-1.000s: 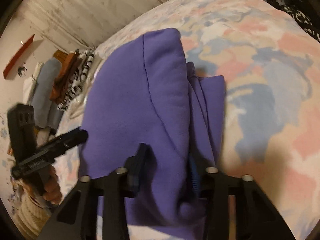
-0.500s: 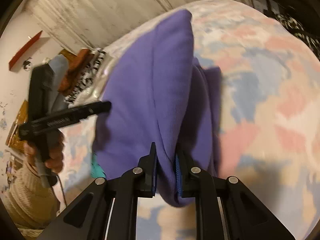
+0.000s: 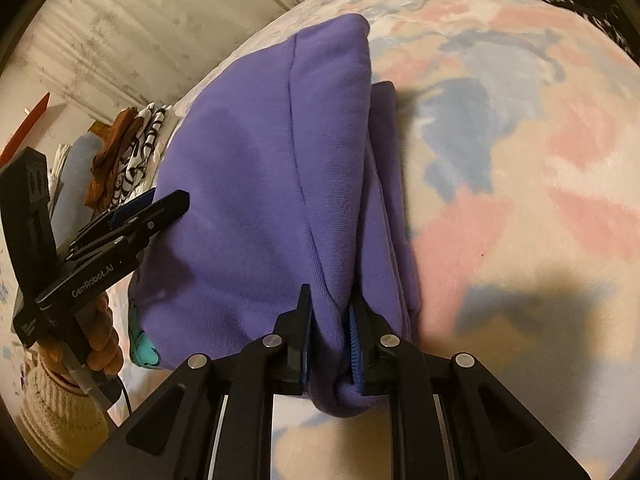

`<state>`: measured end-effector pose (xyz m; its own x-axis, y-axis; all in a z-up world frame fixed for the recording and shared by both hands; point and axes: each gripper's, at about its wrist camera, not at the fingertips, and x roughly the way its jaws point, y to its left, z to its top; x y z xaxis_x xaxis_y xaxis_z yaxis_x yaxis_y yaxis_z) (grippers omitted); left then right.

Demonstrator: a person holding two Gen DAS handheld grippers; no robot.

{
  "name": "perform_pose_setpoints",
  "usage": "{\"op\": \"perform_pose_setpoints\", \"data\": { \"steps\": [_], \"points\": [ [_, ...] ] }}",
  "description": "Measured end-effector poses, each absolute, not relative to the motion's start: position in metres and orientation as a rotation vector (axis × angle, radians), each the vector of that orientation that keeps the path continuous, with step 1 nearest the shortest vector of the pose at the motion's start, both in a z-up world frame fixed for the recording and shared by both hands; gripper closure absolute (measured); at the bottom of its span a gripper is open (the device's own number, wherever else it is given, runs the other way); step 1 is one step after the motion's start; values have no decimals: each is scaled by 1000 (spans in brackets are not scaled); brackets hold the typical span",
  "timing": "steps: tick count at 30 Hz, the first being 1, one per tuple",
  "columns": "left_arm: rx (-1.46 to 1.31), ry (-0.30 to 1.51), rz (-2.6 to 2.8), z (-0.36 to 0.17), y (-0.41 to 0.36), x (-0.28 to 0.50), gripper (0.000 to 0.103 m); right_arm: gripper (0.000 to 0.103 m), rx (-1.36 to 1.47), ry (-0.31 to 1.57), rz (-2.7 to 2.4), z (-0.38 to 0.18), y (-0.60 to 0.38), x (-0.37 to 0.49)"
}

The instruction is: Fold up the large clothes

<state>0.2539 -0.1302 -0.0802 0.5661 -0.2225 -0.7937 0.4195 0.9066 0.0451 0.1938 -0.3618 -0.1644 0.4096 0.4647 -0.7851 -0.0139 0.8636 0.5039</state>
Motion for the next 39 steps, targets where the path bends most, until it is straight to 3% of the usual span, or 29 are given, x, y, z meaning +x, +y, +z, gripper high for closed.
{"op": "perform_pose_setpoints", "data": {
  "steps": [3, 7, 11, 20, 21, 22, 24, 32, 39],
  "points": [
    [199, 929, -404, -74, -121, 262, 36, 77, 425, 1124, 318, -144, -361, 199],
    [111, 958, -440, -60, -107, 277, 36, 42, 395, 1040, 320, -101, -365, 210],
    [62, 942, -414, -45, -96, 300, 36, 33, 400, 986, 280, -73, -362, 249],
    [69, 992, -378, -62, -101, 360, 36, 33, 537, 1041, 190, -108, -370, 367],
    [72, 987, -375, -64, -103, 363, 36, 38, 567, 1062, 202, -121, -369, 375],
    [80, 985, -378, -66, -106, 367, 36, 63, 605, 1086, 251, -129, -369, 381],
    [96, 988, -385, -72, -112, 373, 36, 88, 565, 1095, 245, -140, -368, 383],
    [231, 990, -366, -94, -147, 385, 29, 89, 431, 1114, 123, -160, -366, 383],
    [178, 1020, -370, -94, -143, 385, 24, 87, 426, 1121, 132, -156, -362, 387]
  ]
}}
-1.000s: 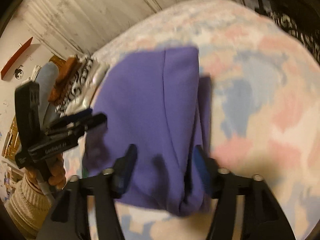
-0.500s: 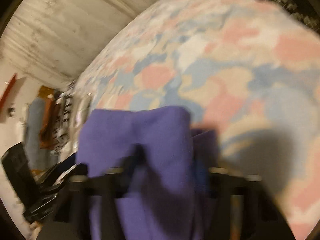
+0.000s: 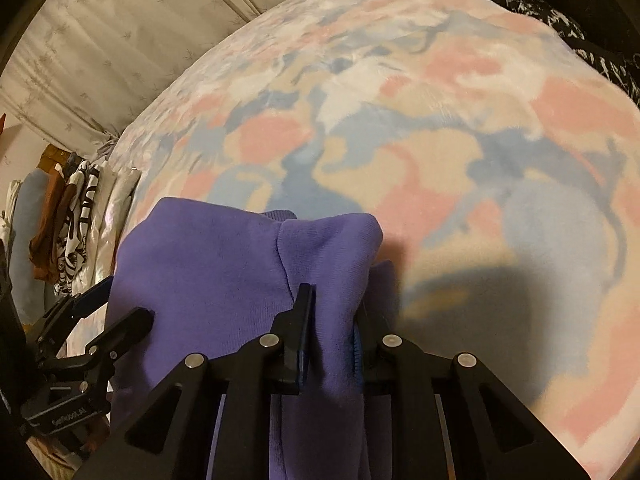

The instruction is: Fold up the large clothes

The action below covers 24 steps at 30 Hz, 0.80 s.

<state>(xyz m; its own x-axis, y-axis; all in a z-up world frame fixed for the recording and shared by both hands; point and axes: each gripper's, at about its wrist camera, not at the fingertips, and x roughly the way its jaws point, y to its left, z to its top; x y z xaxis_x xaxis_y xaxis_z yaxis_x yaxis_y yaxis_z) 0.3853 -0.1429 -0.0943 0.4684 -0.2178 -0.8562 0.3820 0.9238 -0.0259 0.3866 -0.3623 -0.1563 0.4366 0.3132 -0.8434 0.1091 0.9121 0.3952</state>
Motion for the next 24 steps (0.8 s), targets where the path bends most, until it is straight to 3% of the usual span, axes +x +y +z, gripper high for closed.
{"op": "perform_pose_setpoints", "data": {
  "steps": [4, 11, 14, 16, 24],
  "points": [
    [114, 1064, -343, -88, -130, 383, 23, 70, 417, 1111, 130, -129, -360, 364],
    [-29, 1173, -315, -74, -92, 354, 24, 64, 402, 1073, 163, -78, -361, 304],
    [-25, 1151, -316, -63, -81, 329, 24, 49, 387, 1063, 186, -61, -362, 273],
    [-17, 1144, -341, -57, -76, 309, 24, 33, 369, 1052, 198, -51, -360, 252],
    [-102, 1142, -414, -44, -53, 251, 23, 17, 327, 1083, 275, -33, -353, 191]
  ]
}}
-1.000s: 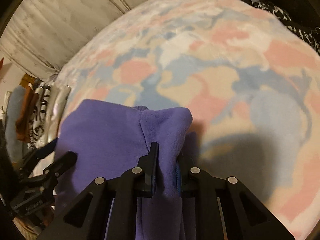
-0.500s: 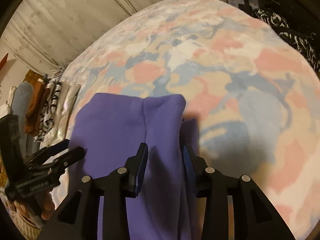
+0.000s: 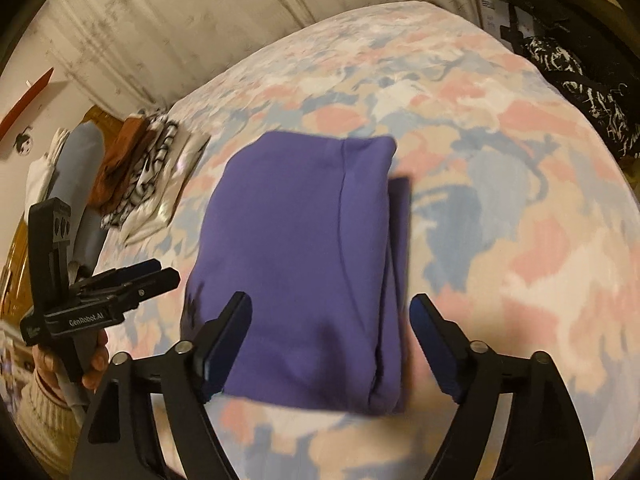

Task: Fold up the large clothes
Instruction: 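Grasp the folded purple hoodie with both tools and lift it off the bedspread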

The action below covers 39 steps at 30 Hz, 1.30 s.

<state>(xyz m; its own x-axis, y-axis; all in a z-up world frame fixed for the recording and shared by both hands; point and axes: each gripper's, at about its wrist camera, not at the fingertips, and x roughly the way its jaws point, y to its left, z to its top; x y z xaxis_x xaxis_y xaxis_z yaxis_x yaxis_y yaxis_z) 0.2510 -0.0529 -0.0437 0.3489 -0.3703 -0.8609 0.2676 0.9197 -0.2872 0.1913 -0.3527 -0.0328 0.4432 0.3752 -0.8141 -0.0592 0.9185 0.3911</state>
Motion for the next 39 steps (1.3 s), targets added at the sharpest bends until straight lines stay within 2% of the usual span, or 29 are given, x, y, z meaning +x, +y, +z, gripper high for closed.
{"op": "perform_pose_setpoints", "data": {
  "steps": [11, 17, 23, 34, 36, 38, 39],
  "points": [
    [-327, 1216, -511, -87, -42, 239, 22, 15, 382, 1169, 331, -68, -352, 181],
    [-379, 1196, -512, -104, -40, 243, 10, 15, 399, 1193, 344, -97, -358, 199],
    [-475, 1249, -544, -139, -40, 256, 0, 15, 469, 1241, 376, -134, -365, 219],
    [-653, 1252, -644, -171, -36, 269, 0, 15, 679, 1190, 479, -169, -379, 239],
    [-649, 1254, -638, -172, -37, 271, 0, 22, 671, 1178, 489, -168, -378, 239],
    [-621, 1237, -627, -168, -41, 267, 2, 35, 653, 1153, 505, -162, -376, 237],
    [-593, 1222, -620, -164, -43, 264, 6, 46, 622, 1133, 509, -156, -374, 233]
  ]
}}
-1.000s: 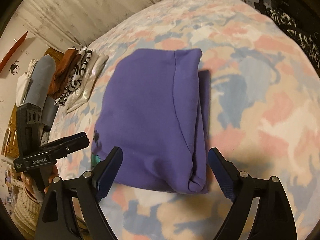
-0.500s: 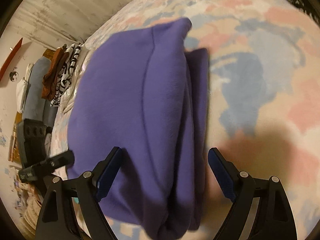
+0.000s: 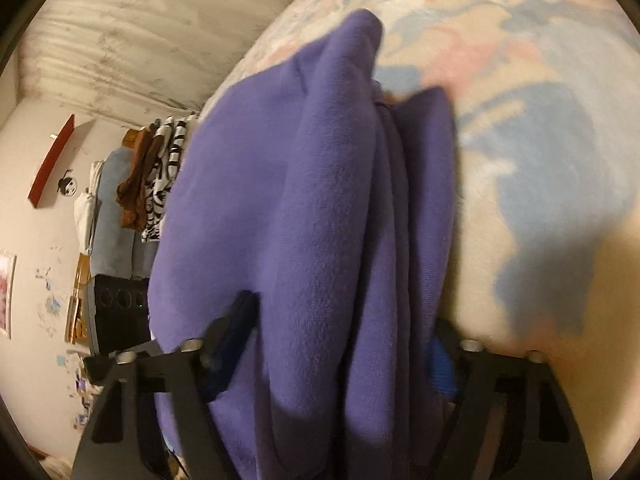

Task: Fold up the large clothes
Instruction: 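Grasp the folded purple hoodie with both tools and lift it off the bedspread, then carry the hoodie with both tools onto the clothes stack and release it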

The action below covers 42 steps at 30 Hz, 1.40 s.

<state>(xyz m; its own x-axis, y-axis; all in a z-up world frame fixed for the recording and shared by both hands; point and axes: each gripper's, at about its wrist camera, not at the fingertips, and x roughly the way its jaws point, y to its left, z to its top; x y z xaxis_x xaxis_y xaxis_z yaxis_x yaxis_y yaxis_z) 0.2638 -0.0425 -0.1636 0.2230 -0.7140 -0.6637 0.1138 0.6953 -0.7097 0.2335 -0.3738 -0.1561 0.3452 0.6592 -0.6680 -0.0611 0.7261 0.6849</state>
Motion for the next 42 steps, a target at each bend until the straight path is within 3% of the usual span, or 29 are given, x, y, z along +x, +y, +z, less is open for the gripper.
{"op": "perform_pose_setpoints", "data": {
  "steps": [1, 3, 7, 18, 28, 34, 42],
  "points": [
    [-561, 1210, -613, -158, -43, 261, 8, 55, 595, 1118, 506, -153, -371, 233],
    [-507, 1189, -607, -145, -45, 257, 14, 61, 525, 1081, 492, -142, -367, 227],
    [-433, 1118, -595, -118, -43, 246, 19, 64, 446, 1028, 466, -125, -357, 214],
    [-365, 952, -572, -16, 21, 194, 22, 66, 434, 912, 482, -56, -267, 166],
    [-412, 800, -495, 109, 159, 156, 22, 66, 394, 789, 585, 56, -143, 175],
    [-392, 713, -430, 180, 260, 190, 22, 66, 380, 721, 656, 119, -42, 231],
    [-342, 647, -418, 237, 380, 306, 22, 66, 400, 633, 699, 168, 83, 343]
  ]
}}
